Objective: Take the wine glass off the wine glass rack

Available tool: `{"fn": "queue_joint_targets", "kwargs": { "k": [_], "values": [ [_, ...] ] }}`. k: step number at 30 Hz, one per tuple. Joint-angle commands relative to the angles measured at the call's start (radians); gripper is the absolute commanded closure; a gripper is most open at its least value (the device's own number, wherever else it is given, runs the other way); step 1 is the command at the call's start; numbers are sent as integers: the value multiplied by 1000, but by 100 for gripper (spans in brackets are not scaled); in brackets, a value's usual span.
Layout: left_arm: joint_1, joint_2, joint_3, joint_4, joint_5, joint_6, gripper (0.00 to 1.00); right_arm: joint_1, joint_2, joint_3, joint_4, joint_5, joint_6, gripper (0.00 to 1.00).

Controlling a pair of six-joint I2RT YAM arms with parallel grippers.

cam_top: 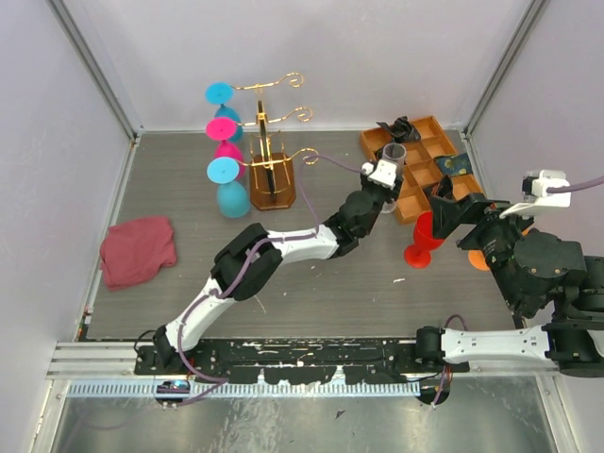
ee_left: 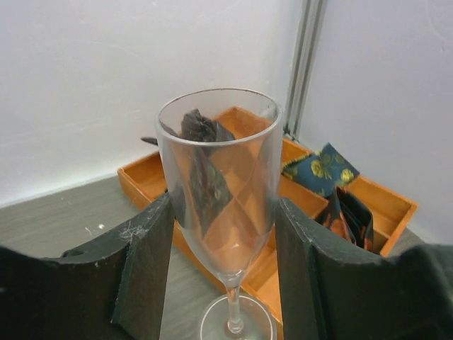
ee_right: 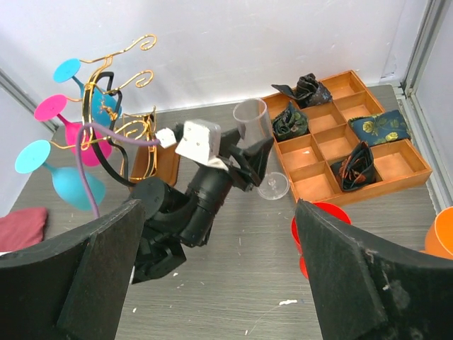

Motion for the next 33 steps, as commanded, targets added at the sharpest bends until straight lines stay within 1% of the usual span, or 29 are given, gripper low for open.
{"fn": "queue_joint_targets", "kwargs": {
  "k": [1, 6, 9, 16, 21, 23, 24, 26, 30, 33],
  "values": [
    [-31, 60, 29, 98, -34, 28, 71, 5, -13, 38, -26, 31, 27, 8],
    [-36, 66, -7, 97, -60, 41, 68, 6, -35, 27, -31, 33, 36, 8],
    [-39, 69, -31, 128, -85, 62, 67, 6, -47, 16, -31, 36, 40, 9],
    [-41, 15, -99, 172, -109, 83, 66, 5, -58, 1, -32, 38, 46, 9],
    [-43, 42, -90, 174, -124, 68, 65, 6, -58, 0, -32, 31, 47, 9],
    [-50, 54, -82, 170, -130, 62, 63, 6, -59, 1, -35, 29, 47, 9],
    [-53, 57, -79, 170, -135, 59, 60, 5, -59, 3, -38, 29, 48, 9],
    [-59, 61, -79, 169, -145, 55, 47, 6, -61, 3, -42, 28, 51, 9],
    [-64, 51, -109, 173, -158, 51, 30, 6, -62, 0, -43, 27, 51, 9],
    [-68, 34, -141, 183, -163, 38, 10, 6, -60, -2, -43, 30, 47, 9]
  ]
}}
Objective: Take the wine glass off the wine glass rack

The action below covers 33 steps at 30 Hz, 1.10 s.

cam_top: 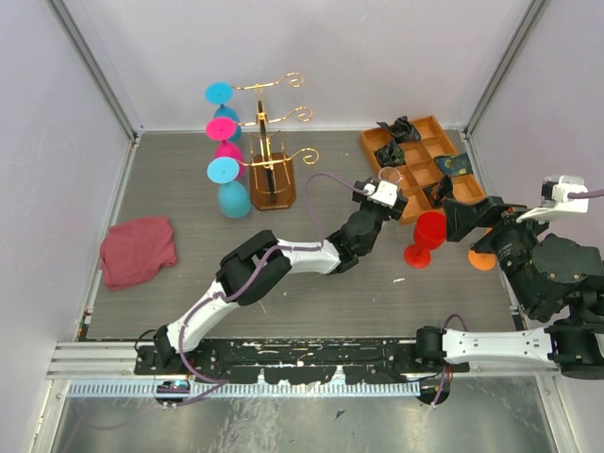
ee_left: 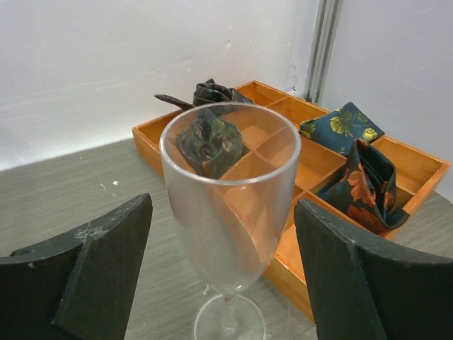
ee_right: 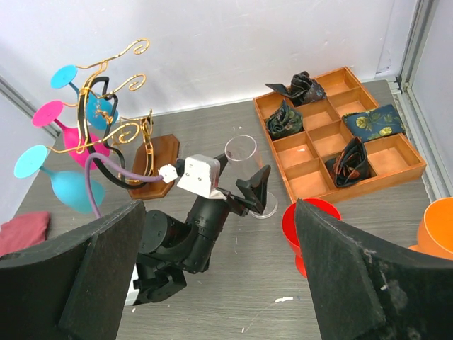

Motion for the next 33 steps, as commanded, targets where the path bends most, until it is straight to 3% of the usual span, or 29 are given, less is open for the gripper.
{"fn": "queue_joint_targets", "kwargs": {
  "k": [1, 10, 14, 18, 19, 21, 22, 23, 25, 27, 30, 33],
  "values": [
    [-12, -18, -48, 84, -52, -27, 0, 7, -2, -6, 11, 22, 16, 9],
    [-42, -122, -186, 182, -121, 50, 2, 7, 22, -20, 11, 28, 36, 10],
    [-82, -235, -293, 211, -124, 132, 2, 8, 76, -16, 13, 39, 40, 10],
    [-137, -431, -458, 138, -206, 98, 2, 8, 165, 6, 81, 9, 18, 10],
    [-153, -514, -480, 60, -229, 71, 2, 7, 191, 16, 109, -9, 9, 10],
    [-172, -652, -464, -260, -264, -34, 2, 7, 245, 50, 165, -59, -11, 14],
    [-169, -715, -418, -636, -262, -145, 2, 7, 273, 75, 187, -103, -15, 15],
    [-153, -759, -352, -908, -241, -287, 2, 6, 308, 101, 227, -139, -43, 16],
    [-116, -838, -279, -1247, -187, -512, 2, -21, 387, 197, 263, -252, -80, 18],
    [-85, -948, -304, -1356, -174, -594, 2, -173, 491, 290, 274, -502, -90, 19],
    [25, -1108, -337, -1472, -116, -688, 2, -565, 603, 306, 335, -1041, -45, 26],
    [195, -1201, -277, -1613, -2, -723, 2, -708, 706, 291, 422, -1262, -4, 29]
  ]
}}
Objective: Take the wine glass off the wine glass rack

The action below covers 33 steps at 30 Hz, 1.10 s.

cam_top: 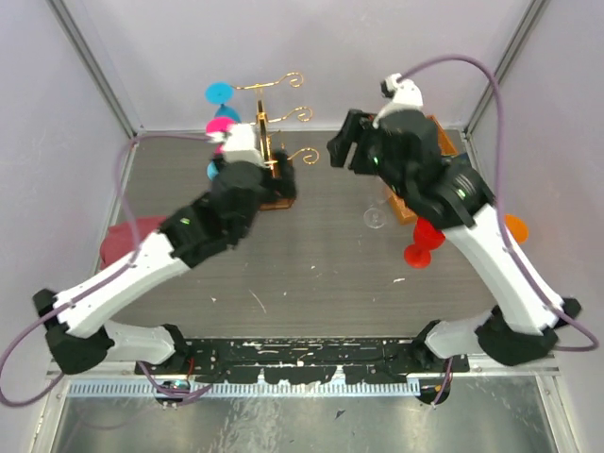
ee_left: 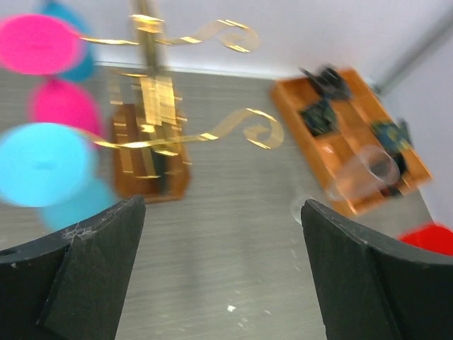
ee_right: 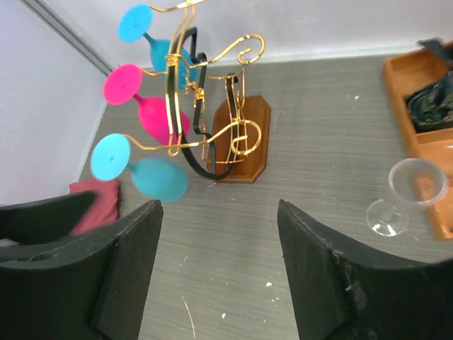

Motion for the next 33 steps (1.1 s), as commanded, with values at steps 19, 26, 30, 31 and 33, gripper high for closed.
{"fn": "queue_joint_targets", "kwargs": {
  "k": [19, 26, 30, 31, 33],
  "values": [
    [850, 27, 52, -540, 643, -297, 49, -233, 192, -32, 264, -529, 19, 30],
    [893, 1, -13, -409, 755, -338, 45, -241, 183, -52, 277, -540, 18, 30],
    [903, -49, -44, -365, 743, -362, 44, -241, 170, -66, 277, -533, 10, 30],
    [906, -75, -42, -373, 727, -364, 44, -242, 169, -68, 277, -531, 9, 30],
    [908, -90, -28, -404, 698, -359, 44, -243, 168, -67, 278, -535, 6, 30]
  ]
}}
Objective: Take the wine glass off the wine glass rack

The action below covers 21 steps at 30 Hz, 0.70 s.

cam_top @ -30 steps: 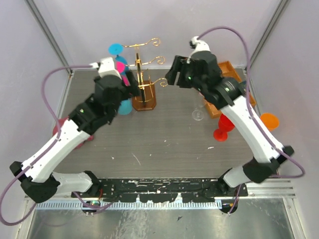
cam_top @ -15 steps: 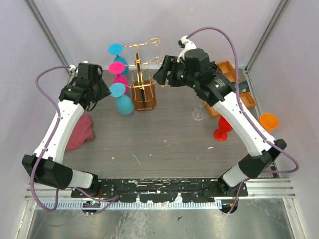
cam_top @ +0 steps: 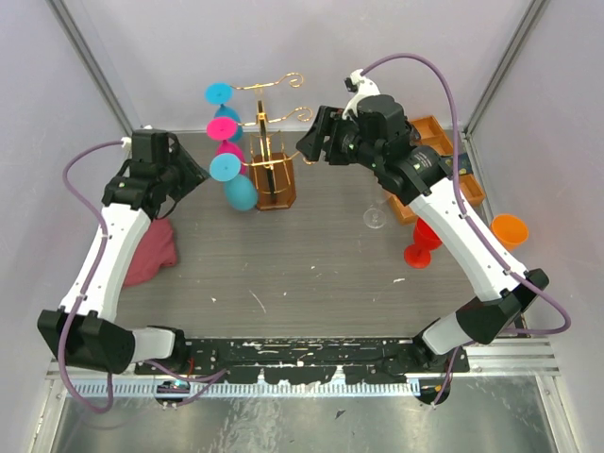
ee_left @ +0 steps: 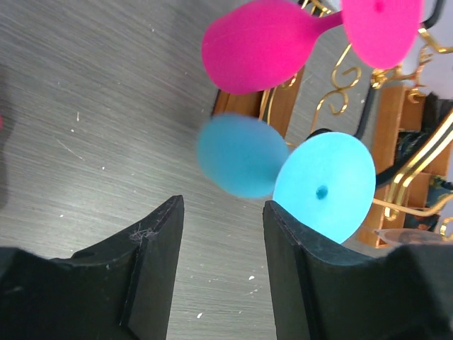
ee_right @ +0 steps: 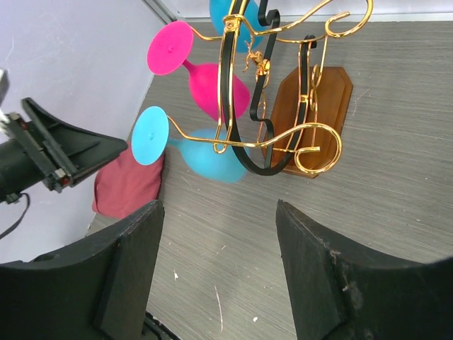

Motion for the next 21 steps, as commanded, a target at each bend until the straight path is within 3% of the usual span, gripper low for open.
{"fn": "queue_joint_targets", "kwargs": {
  "k": [1, 7, 14, 18, 21],
  "values": [
    [9, -78, 21, 17, -31, -11, 44, -4, -44, 1, 54, -10, -23, 30],
    [28, -85, 26, -24, -107, 3, 41, -5, -42, -1, 56, -19, -29, 31],
    [78, -135, -224, 406, 203, -212, 38, -4, -58, -9, 56, -10, -47, 31],
    [78, -115, -288, 598, 290, -284, 37, -5, -72, -12, 56, 0, -59, 31],
    [78, -82, -259, 577, 297, -288, 38, -7, -80, -16, 56, 7, -62, 31]
  ]
}}
